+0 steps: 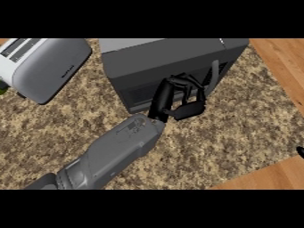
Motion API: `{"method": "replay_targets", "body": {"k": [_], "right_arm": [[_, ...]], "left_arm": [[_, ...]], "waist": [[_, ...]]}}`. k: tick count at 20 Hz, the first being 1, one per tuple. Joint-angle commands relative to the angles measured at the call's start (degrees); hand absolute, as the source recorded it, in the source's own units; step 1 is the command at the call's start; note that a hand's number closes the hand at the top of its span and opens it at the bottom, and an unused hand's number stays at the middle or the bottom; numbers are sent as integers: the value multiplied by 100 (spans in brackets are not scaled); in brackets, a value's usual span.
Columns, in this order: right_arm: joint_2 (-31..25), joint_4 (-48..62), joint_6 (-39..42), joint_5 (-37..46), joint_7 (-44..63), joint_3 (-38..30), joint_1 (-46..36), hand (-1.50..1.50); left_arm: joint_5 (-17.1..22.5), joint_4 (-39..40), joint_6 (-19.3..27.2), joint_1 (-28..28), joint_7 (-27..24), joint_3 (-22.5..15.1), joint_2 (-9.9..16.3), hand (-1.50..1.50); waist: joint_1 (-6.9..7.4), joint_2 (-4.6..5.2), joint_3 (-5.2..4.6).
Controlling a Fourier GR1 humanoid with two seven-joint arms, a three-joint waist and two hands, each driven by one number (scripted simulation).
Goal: Pick up the milk, place it into the microwave and close the microwave
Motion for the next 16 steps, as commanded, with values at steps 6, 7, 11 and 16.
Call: {"method": "replay_targets", "body": {"k": [6, 7, 11, 16], "right_arm": [[-151, -203, 140, -196, 116, 106, -108, -150], [-138, -194, 131, -240, 124, 101, -35, -150], [-190, -271, 180, -330, 146, 112, -63, -150], [-258, -362, 174, -345, 228, 136, -90, -150]], "left_arm": [[244, 584, 120, -296, -352, 251, 4, 150], [329, 611, 121, -289, -342, 311, 4, 150], [435, 598, 127, -334, -437, 290, 4, 150], [523, 655, 190, -276, -592, 221, 4, 150]], "waist": [[-73, 147, -13], [-90, 125, -10], [-159, 132, -6], [-170, 151, -8]]}}
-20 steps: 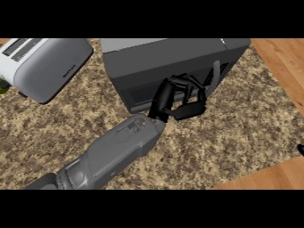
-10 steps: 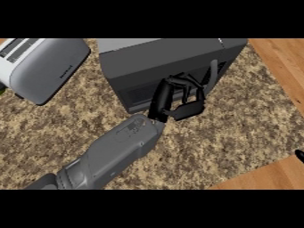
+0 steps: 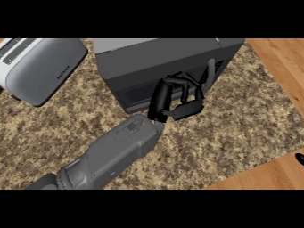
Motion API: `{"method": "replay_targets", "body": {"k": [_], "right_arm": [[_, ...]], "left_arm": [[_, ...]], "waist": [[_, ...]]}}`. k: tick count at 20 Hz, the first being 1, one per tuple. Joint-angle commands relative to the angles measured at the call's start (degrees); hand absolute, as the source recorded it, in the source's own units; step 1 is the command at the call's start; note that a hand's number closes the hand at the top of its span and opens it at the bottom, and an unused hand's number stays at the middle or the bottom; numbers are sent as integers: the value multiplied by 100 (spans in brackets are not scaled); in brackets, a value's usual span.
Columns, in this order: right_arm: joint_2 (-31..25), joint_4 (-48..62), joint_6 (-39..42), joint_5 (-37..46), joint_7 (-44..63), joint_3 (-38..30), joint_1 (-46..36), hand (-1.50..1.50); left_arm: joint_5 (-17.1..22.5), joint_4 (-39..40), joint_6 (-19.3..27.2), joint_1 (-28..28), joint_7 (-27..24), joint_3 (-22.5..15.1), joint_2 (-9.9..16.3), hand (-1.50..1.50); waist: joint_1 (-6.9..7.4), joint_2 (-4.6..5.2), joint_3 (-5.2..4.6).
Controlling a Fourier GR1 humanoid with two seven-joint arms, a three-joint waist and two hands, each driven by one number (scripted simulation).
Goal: Pick up the milk, place it into the microwave and close the microwave
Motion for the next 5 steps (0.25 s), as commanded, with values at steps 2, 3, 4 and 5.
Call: {"method": "replay_targets", "body": {"k": [2, 3, 4, 5], "right_arm": [[-88, -36, 28, -64, 80, 0, 0, -150], [-92, -45, -10, -102, 103, -19, 19, -150], [-88, -81, -11, -103, 99, -4, -18, -150], [-125, -108, 7, -107, 131, 7, -19, -150]], "left_arm": [[195, 583, 31, -272, -9, 282, 4, 150], [188, 615, 24, -371, 16, 263, 4, 150], [248, 595, 28, -320, -2, 254, 4, 150], [259, 610, -18, -255, -97, 260, 4, 150]], "waist": [[-82, 121, -4], [-73, 85, 0], [-80, 98, -4], [-50, 123, -12]]}}
